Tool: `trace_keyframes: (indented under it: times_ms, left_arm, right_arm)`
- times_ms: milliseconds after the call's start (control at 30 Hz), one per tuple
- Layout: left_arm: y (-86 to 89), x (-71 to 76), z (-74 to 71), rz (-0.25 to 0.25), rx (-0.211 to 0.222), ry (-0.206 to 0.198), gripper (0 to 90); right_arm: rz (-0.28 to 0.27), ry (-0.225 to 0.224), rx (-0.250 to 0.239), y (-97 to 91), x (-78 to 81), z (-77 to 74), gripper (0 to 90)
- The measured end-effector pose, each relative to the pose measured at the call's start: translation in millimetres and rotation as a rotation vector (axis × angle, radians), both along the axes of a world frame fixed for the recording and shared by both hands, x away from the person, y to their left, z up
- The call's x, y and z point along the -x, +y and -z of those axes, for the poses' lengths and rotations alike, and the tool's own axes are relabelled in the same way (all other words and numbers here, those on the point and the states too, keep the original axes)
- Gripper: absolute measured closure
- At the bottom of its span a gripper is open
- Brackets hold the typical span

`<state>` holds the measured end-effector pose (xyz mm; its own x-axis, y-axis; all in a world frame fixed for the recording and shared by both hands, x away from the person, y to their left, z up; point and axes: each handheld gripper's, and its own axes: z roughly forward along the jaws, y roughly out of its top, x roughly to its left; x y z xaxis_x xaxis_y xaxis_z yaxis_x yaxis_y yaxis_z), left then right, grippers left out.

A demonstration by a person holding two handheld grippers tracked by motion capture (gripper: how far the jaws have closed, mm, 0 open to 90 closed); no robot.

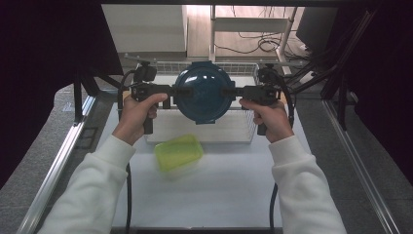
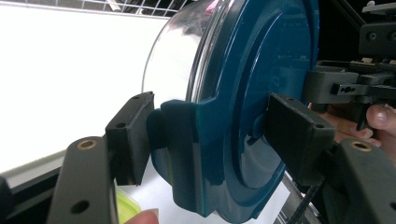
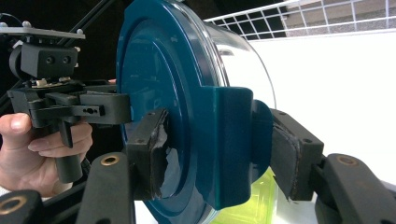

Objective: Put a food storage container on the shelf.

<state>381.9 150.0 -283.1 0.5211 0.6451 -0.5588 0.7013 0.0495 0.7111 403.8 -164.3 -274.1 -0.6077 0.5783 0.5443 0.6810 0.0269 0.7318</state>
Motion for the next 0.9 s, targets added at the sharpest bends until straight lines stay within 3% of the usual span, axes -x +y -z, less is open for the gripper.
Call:
trace_keyframes:
  times_ms: [367,633,900]
  left_arm:
    - [4.3,-31.1,0.3,-0.007,-0.006,-0.002,34.5]
    - [7.9,-54.8,9.9,0.002,0.003,0.034,34.4]
    - [10.7,-68.8,20.4,0.005,0.009,0.074,34.4]
  right_arm:
    - [-0.001,0.027,-0.003,4.8,-33.0,-1.1,42.1]
    - [0.008,0.058,0.009,8.7,-58.6,7.8,41.9]
    - [0.02,0.096,0.004,11.6,-69.2,17.5,41.9]
